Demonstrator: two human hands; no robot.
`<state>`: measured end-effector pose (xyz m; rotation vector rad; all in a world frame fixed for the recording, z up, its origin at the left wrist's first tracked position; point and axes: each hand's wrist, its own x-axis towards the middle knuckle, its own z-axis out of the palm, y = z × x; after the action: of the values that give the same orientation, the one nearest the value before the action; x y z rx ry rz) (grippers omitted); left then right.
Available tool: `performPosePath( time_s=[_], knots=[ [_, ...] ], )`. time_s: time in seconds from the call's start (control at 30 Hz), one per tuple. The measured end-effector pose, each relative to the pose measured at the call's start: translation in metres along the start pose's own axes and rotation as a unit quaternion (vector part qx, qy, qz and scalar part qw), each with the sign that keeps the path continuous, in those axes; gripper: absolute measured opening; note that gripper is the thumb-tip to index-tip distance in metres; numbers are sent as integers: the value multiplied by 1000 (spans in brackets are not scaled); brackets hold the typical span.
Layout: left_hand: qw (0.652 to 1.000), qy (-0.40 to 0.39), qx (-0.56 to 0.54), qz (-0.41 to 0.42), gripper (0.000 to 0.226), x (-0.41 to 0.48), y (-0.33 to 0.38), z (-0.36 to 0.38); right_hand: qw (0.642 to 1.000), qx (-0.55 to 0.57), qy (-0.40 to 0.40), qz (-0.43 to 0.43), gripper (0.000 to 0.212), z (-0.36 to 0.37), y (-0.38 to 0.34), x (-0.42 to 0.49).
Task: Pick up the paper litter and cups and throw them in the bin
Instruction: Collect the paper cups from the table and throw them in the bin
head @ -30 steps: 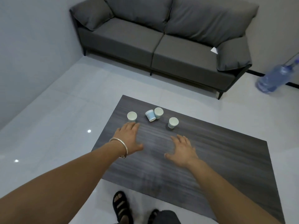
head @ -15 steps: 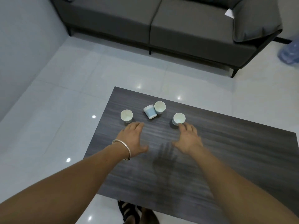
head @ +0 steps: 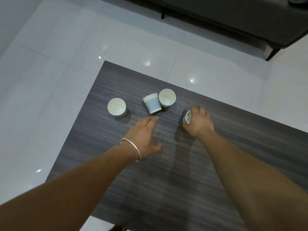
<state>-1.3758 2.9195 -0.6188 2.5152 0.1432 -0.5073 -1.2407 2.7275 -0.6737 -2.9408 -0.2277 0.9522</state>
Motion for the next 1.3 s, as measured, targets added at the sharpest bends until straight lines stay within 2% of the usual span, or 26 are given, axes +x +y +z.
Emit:
performPosePath(
  time_s=[0.1, 0.17, 0.33, 0.47, 0.6, 0.67, 0.77, 0.87, 0.97, 1.03, 1.17, 1.3],
  knots=[
    [1000, -7, -6, -11, 95, 4, -5, 1, 999, 33, 3, 10, 67, 4, -7, -11],
    [1000, -4, -21, -19, 97, 4, -8, -2, 998, 69, -6, -2, 66, -2, -23, -27],
    [995, 22, -86, -43, 98, -16, -20, -16, 974, 190, -22, -121, 67, -30, -85, -80],
    [985, 41, -163, -40, 84, -29, -43, -29, 957, 223, -70, -174, 81, -37, -129, -107],
    [982, 61, -174, -50, 70, -39, -78, -38, 940, 235, -109, -222, 87, -32, -159, -109],
    [984, 69, -151, -71, 70, -50, -104, -41, 940, 228, -105, -229, 87, -28, -172, -97],
    [984, 72, -119, -108, 69, -73, -151, -42, 952, 198, -24, -231, 77, -16, -204, -66],
    [980, 82, -139, -119, 70, -98, -195, -41, 972, 78, 38, -220, 86, 5, -242, -34],
    [980, 131, -96, -118, 69, -119, -229, -37, 978, -52, -5, -204, 97, 29, -267, -15],
    [977, 147, -84, -128, 68, -128, -240, -35, 979, -89, -26, -182, 89, 45, -272, -15],
    [975, 141, -118, -127, 72, -132, -239, -40, 986, -85, -37, -136, 58, 62, -265, -39],
    [976, 116, -147, -110, 96, -130, -212, -67, 992, -49, -28, -114, 65, 39, -253, -76]
  ],
)
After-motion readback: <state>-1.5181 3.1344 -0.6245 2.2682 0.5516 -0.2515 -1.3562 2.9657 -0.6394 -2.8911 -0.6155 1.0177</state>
